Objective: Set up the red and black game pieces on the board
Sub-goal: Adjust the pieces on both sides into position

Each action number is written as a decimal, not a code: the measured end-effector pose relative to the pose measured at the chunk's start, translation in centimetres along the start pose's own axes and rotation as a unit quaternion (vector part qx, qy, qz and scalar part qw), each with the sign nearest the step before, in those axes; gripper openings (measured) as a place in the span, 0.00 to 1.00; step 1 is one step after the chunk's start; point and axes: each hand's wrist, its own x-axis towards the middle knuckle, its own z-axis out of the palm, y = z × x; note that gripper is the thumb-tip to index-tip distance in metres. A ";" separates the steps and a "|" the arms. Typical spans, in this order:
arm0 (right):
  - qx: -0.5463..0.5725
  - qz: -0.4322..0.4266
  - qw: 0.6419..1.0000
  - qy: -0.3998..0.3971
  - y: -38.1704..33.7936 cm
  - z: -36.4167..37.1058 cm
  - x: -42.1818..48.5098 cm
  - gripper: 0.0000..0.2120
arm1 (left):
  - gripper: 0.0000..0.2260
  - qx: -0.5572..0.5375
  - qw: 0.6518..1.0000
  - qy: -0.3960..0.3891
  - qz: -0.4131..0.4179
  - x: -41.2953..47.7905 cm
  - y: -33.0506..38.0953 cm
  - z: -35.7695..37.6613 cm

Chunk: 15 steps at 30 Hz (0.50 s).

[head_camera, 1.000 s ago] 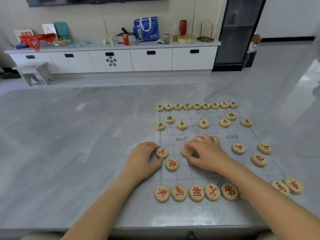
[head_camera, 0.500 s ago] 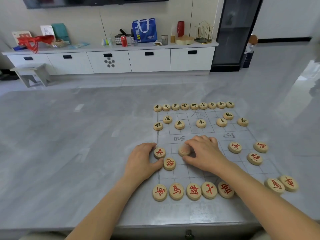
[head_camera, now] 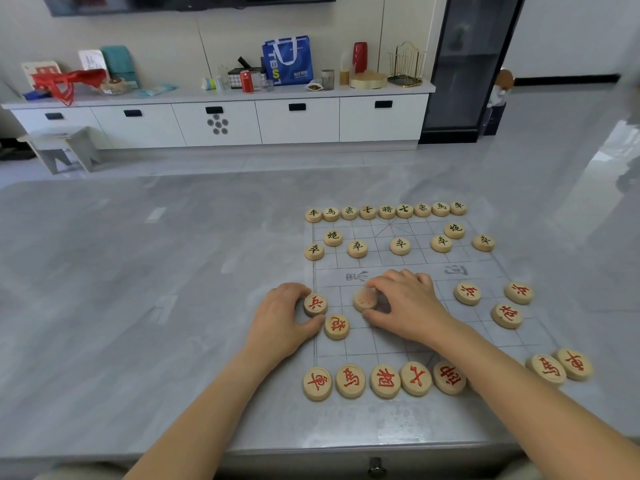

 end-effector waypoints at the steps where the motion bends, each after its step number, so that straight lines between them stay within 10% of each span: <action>1: 0.000 0.000 1.000 -0.001 0.0 -0.1 -0.1 0.26 | 0.23 -0.007 1.000 -0.009 0.008 -0.1 -0.1 -0.1; 15: 0.054 -0.045 0.997 0.022 -0.3 -0.5 -2.1 0.18 | 0.26 -0.005 0.995 -0.054 0.088 -1.2 1.2 0.7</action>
